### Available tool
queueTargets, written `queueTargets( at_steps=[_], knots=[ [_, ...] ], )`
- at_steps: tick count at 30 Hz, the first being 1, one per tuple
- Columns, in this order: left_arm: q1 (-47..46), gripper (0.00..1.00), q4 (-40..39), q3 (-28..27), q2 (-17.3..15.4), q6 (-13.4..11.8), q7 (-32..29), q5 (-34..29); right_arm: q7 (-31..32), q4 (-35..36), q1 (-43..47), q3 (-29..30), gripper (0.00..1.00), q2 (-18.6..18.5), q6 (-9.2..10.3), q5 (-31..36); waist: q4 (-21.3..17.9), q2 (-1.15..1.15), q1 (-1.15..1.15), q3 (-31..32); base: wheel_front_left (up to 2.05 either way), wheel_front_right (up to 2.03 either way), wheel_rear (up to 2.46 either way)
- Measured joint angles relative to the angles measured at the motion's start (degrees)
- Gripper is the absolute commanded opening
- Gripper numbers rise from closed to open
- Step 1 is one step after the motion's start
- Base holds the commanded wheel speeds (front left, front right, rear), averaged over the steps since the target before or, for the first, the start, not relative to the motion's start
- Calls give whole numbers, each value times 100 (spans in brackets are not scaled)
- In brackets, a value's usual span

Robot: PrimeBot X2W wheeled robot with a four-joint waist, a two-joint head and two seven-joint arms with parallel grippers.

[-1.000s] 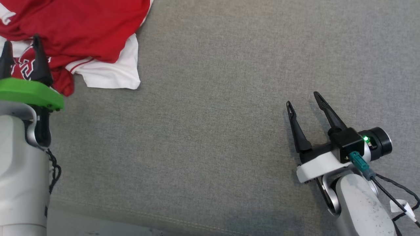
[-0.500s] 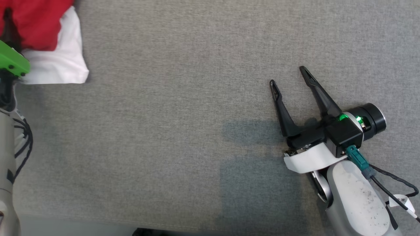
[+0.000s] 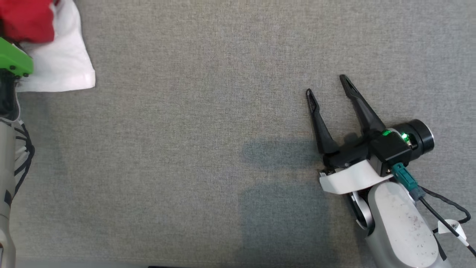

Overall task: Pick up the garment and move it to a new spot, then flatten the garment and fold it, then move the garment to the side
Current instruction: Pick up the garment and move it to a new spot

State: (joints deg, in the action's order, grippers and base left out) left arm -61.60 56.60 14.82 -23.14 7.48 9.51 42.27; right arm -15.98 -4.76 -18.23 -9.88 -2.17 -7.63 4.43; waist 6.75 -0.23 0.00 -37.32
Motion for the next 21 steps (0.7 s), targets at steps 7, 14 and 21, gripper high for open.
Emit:
queueTargets(
  at_steps=[7,14,21],
  knots=[
    [292,0,-701,301,-305,2,270,214,60,-391,316,-23,100,-53,9,-256,62,0,0,605,0,0,0],
    [870,0,-1878,470,-486,3,77,630,78,-526,705,-91,100,-63,9,-708,98,0,0,1213,0,0,0],
    [2061,0,-4373,636,-491,-422,-509,915,79,-560,1035,-79,100,-63,9,-1093,74,0,0,1944,0,0,0]
  ],
)
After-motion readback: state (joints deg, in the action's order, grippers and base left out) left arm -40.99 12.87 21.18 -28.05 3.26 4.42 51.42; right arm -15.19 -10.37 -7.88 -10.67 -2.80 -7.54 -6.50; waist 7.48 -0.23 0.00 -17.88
